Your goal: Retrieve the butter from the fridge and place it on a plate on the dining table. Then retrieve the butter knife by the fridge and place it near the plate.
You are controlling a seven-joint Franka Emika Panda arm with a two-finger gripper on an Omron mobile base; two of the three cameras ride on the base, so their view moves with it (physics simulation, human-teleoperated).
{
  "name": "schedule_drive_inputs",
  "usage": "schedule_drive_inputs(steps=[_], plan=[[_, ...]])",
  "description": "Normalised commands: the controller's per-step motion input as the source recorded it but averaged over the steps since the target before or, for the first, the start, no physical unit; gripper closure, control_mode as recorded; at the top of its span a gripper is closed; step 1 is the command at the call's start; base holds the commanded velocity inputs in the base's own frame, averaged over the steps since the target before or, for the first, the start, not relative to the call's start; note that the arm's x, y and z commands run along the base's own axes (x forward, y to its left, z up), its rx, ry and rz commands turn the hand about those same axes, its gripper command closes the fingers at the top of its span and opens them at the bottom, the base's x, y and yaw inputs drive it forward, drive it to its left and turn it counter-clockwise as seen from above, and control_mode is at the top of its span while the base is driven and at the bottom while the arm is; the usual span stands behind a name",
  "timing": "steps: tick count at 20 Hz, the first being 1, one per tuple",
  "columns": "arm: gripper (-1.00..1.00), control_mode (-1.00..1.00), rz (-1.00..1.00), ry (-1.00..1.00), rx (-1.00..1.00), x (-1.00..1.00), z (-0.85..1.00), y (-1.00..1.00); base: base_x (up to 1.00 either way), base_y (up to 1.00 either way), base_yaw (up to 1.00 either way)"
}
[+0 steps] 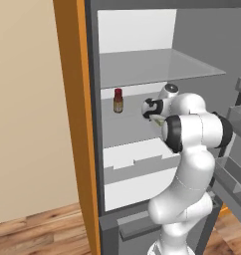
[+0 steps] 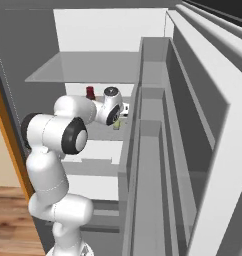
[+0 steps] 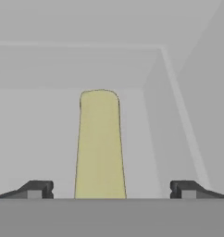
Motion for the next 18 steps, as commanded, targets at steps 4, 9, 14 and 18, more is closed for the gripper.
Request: schedule_drive_inputs(steps=[4, 9, 14, 18], plan=[[1.0, -1.0, 0.0, 0.0, 0.0, 0.0, -0.43, 0.0, 0.0, 0.0, 0.0], [1.0, -1.0, 0.0, 0.01, 0.0, -0.02, -0.14, 0.01, 0.0, 0.0, 0.0], [1.0, -1.0, -0.07, 0.0, 0.0, -0.73, 0.0, 0.0, 0.0, 0.0, 0.0], [1.0, -1.0, -0.12, 0.02, 0.0, -0.98, 0.0, 0.02, 0.0, 0.0, 0.0]])
